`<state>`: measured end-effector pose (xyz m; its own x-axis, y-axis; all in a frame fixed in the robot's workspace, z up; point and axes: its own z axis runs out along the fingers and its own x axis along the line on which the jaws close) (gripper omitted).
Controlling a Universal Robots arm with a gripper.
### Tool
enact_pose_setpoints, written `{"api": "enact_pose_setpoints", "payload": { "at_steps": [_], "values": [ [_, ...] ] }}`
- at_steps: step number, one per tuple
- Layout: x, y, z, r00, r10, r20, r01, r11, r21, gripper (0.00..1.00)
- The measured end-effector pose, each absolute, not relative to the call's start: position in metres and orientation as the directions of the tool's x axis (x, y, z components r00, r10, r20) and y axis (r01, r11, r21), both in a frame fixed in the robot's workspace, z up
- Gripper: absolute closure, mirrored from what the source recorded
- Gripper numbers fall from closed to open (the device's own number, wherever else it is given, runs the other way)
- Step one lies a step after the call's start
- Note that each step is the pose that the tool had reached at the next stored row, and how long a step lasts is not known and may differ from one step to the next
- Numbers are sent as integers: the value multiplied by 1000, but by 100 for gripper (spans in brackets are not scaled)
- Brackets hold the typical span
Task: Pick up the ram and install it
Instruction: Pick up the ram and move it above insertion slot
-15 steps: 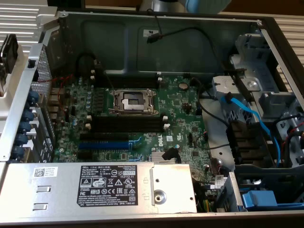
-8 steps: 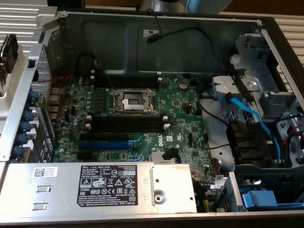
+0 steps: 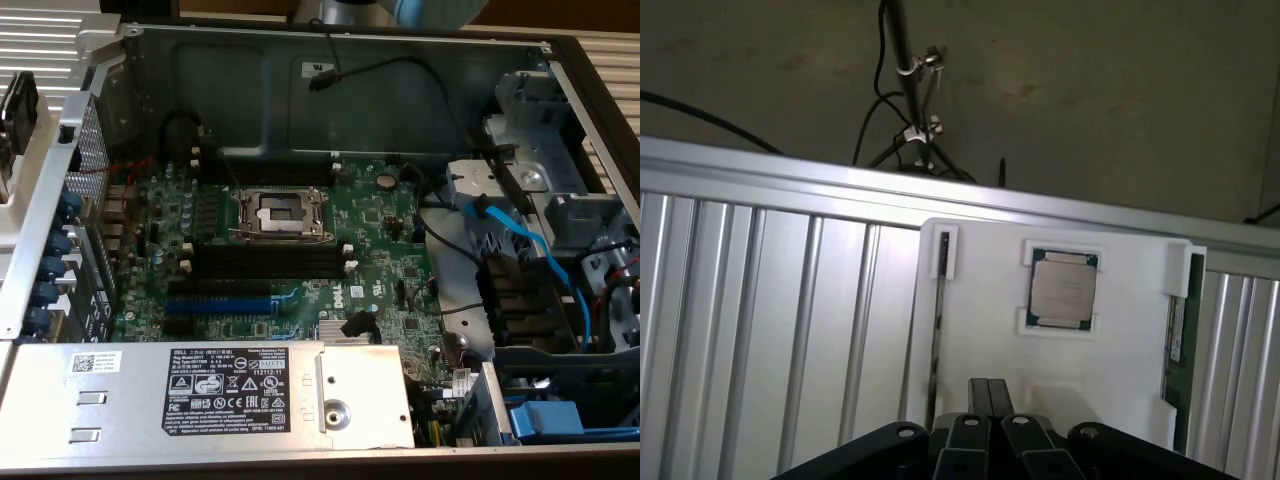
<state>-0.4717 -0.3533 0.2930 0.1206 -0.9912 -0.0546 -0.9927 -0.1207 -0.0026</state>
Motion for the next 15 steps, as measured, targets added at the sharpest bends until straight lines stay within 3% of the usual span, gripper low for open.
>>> {"api": "enact_pose_setpoints", "payload": {
  "at_steps": [15],
  "values": [
    [-472, -362, 266, 121, -991, -55, -993, -121, -3, 90]
  ]
}}
